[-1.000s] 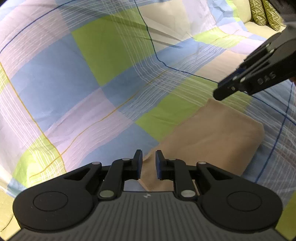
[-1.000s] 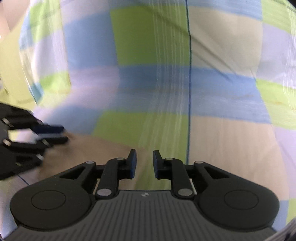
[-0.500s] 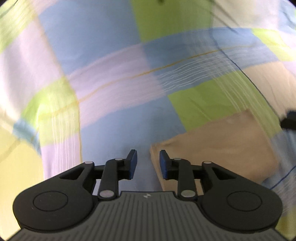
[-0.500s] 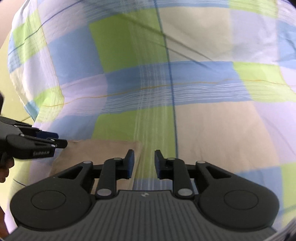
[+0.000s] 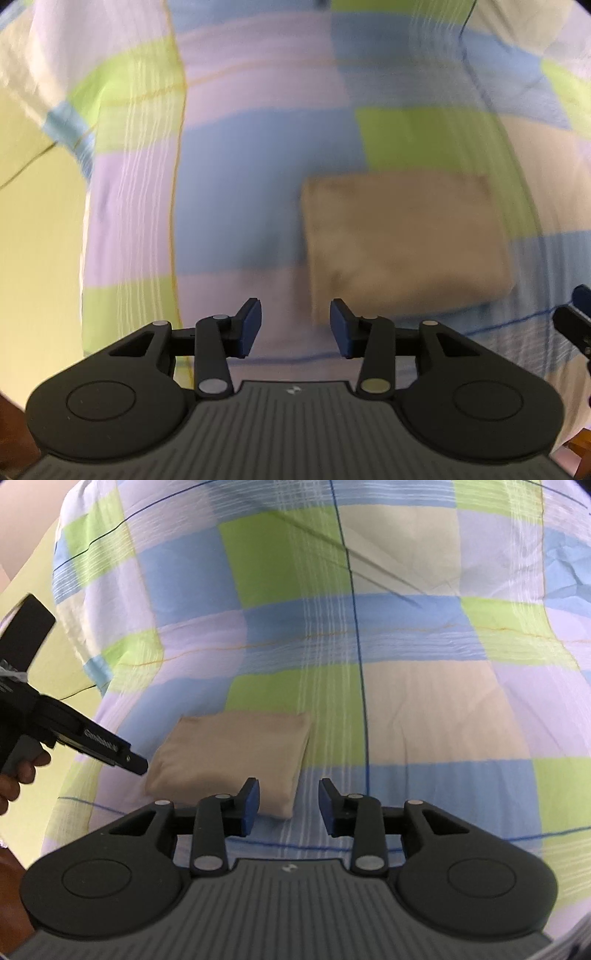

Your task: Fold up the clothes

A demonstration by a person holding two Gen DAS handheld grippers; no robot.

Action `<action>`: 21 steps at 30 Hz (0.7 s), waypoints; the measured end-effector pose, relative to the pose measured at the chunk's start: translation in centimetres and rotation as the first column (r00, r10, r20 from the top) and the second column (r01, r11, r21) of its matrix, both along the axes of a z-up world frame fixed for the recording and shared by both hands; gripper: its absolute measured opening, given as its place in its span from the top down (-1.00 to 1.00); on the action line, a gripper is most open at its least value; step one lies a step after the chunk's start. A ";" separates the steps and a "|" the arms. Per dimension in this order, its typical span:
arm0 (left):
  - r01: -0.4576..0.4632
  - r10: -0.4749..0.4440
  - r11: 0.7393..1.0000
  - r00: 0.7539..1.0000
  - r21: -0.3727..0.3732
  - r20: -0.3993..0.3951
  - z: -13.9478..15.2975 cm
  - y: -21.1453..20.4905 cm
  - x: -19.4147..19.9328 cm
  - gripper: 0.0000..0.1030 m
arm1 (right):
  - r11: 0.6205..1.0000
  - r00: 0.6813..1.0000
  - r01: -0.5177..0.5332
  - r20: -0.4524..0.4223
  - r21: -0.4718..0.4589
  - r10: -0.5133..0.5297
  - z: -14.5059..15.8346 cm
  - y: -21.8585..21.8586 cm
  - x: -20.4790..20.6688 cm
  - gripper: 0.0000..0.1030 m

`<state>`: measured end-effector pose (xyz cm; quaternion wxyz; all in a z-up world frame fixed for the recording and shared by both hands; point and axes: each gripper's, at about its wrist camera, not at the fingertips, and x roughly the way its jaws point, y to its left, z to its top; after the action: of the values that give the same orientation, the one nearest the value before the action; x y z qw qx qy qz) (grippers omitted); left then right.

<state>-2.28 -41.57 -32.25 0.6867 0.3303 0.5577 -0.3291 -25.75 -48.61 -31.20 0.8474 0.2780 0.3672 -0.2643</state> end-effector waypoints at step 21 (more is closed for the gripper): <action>-0.011 0.028 0.979 0.996 -0.204 0.080 -0.6 5.8 -3.2 -0.12 | 0.991 0.965 0.130 -0.230 -0.015 -0.130 -1.6 2.3 4.2 0.03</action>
<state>-5.50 -35.80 -32.81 0.7425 0.2659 0.4956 -0.3638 -21.52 -46.32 -32.85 0.7800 0.2690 0.4438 -0.3497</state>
